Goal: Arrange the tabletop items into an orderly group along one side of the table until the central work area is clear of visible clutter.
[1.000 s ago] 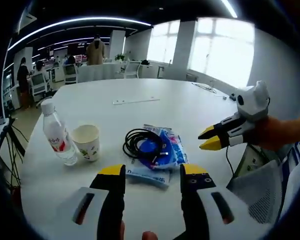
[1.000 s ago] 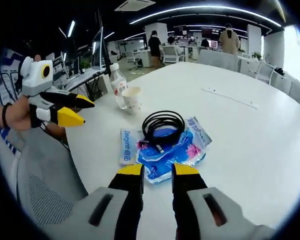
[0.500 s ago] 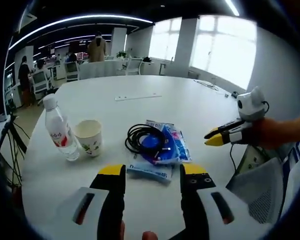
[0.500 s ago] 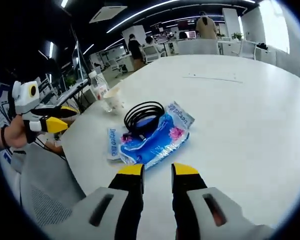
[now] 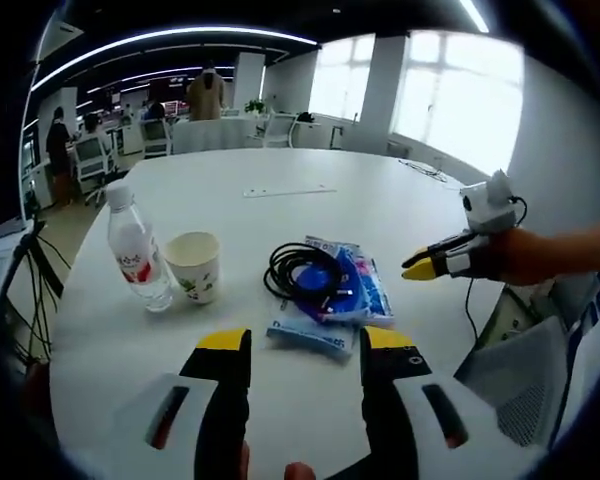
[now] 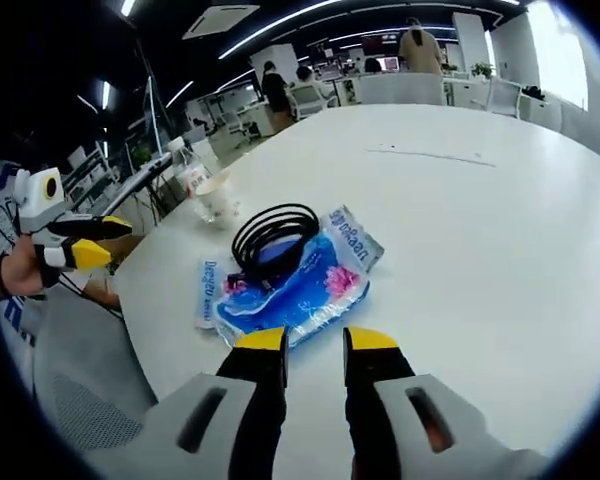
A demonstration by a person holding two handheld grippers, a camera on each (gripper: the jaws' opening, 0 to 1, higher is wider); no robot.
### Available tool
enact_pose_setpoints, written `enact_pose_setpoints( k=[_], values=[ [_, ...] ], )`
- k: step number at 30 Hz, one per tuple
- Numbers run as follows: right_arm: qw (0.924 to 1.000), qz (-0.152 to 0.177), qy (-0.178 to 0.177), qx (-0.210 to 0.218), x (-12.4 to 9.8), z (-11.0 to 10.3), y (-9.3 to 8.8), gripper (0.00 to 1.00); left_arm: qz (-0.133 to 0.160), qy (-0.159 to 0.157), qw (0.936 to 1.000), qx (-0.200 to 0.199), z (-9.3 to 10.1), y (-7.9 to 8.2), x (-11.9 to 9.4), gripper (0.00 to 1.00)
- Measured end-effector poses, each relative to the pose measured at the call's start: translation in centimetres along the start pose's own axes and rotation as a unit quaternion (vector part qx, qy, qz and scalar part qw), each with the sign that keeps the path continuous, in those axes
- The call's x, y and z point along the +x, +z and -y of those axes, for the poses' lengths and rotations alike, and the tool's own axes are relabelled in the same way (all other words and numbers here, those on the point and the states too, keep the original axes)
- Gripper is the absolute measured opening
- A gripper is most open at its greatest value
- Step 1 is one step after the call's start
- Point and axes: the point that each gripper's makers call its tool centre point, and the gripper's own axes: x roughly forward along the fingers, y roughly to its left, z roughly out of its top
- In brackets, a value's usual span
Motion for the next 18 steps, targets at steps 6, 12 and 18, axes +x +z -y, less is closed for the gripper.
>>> enact_pose_setpoints(
  k=[6,12,18],
  values=[
    [0.9999,-0.002,0.005,-0.014,1.2,0.7,1.5,0.19,0.005,0.009,0.9999,-0.007,-0.4,0.2,-0.4,0.43],
    [0.9997,-0.012,0.006,-0.021,2.5,1.5,2.3,0.19,0.004,0.014,0.9999,-0.007,-0.6,0.2,-0.9,0.43],
    [0.9983,-0.04,0.009,-0.04,3.9,2.0,2.4,0.19,0.005,0.019,0.9998,-0.008,-1.0,0.2,-1.3,0.43]
  ],
)
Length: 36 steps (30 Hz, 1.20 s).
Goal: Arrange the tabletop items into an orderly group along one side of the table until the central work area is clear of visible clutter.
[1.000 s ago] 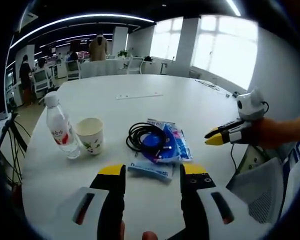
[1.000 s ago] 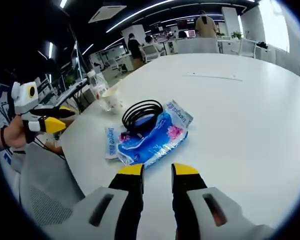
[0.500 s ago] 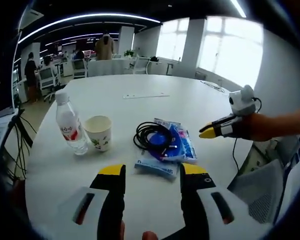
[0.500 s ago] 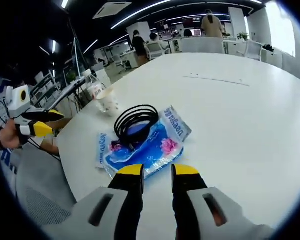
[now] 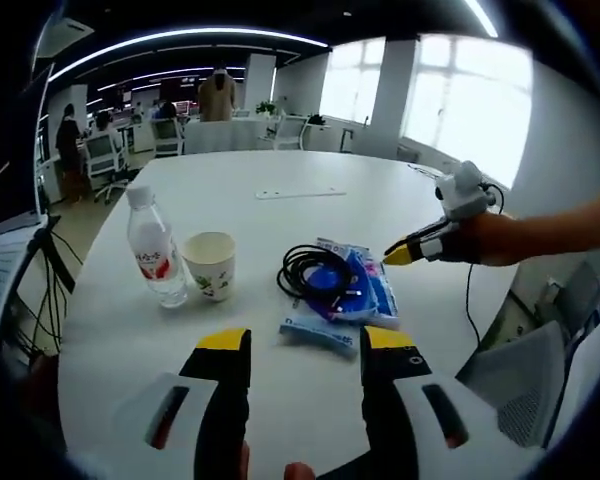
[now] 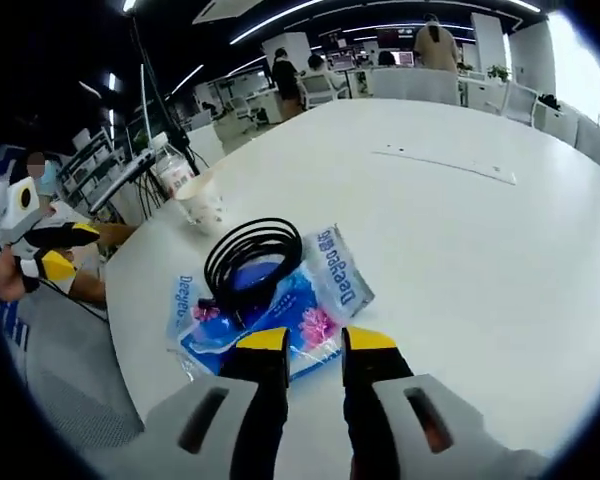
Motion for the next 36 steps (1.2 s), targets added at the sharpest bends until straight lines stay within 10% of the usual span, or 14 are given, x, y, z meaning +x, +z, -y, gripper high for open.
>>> enact_pose_setpoints(
  k=[36],
  values=[
    [0.9993,-0.036,0.007,-0.004,1.0,0.8,-0.2,0.0,0.003,0.008,0.9999,-0.011,-0.8,-0.4,-0.8,0.43]
  ],
)
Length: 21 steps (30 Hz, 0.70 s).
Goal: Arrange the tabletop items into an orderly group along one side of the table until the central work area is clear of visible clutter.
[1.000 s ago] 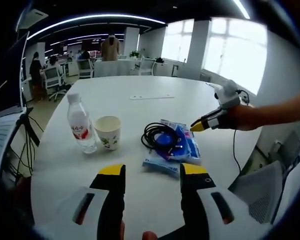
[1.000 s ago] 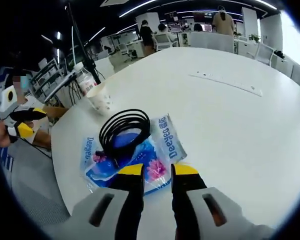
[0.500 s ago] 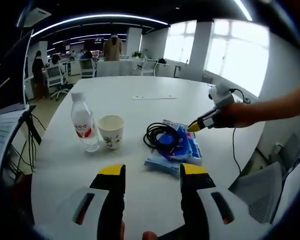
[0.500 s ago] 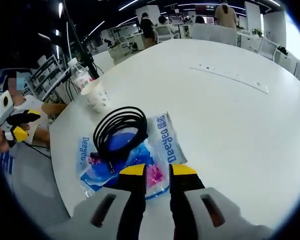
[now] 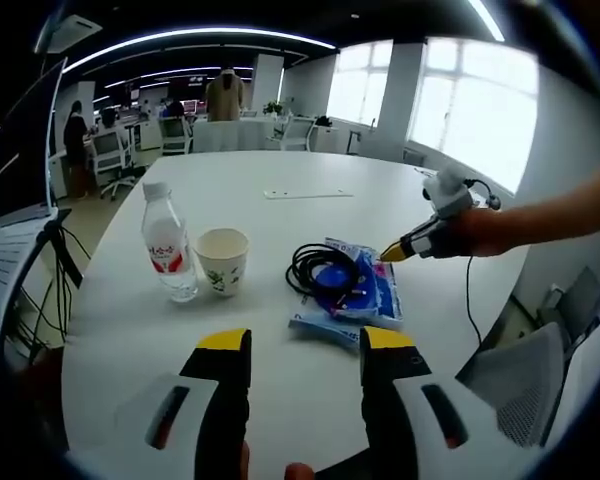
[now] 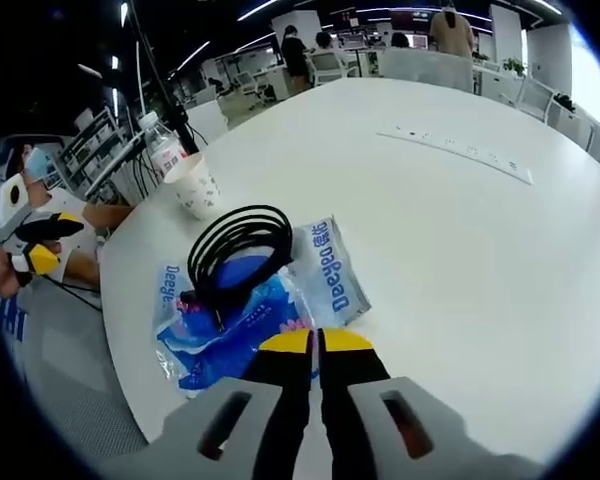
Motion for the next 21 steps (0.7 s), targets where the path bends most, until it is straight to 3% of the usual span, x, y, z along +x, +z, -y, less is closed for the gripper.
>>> enact_pose_setpoints(
  k=[21],
  values=[
    [0.9998,0.012,-0.011,0.013,-3.3,-0.4,-2.0,0.0,-0.004,-0.014,0.9999,0.007,0.5,-0.4,0.0,0.43]
  ],
)
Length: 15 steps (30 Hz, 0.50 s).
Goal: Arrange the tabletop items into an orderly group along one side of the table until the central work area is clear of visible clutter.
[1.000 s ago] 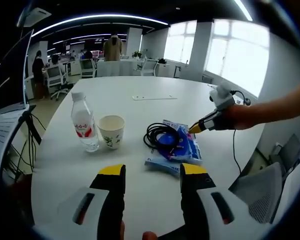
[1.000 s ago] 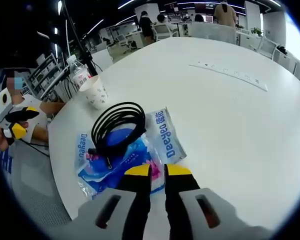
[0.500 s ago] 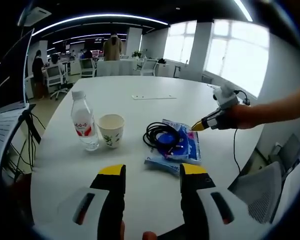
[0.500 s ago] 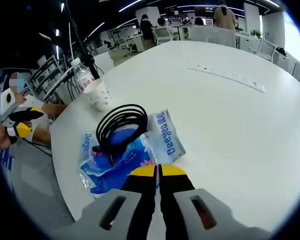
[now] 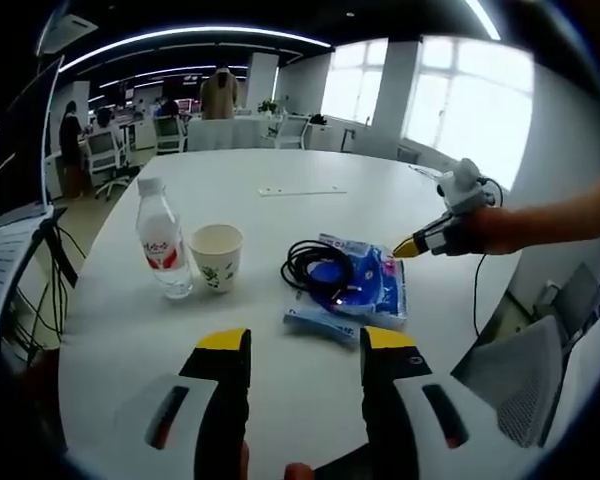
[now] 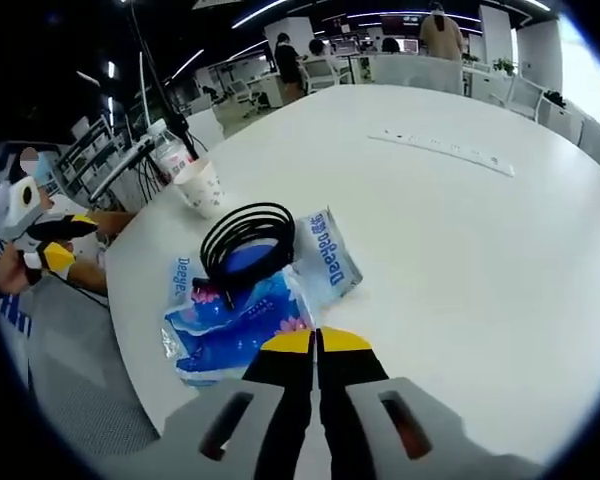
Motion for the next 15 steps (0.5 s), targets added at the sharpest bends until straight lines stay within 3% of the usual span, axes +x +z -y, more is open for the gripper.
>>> enact_pose_setpoints(
  k=[15],
  values=[
    [0.9987,0.009,-0.027,0.043,-2.3,0.3,-3.2,0.0,0.0,-0.011,0.9999,0.004,0.4,0.1,0.4,0.43]
  ],
)
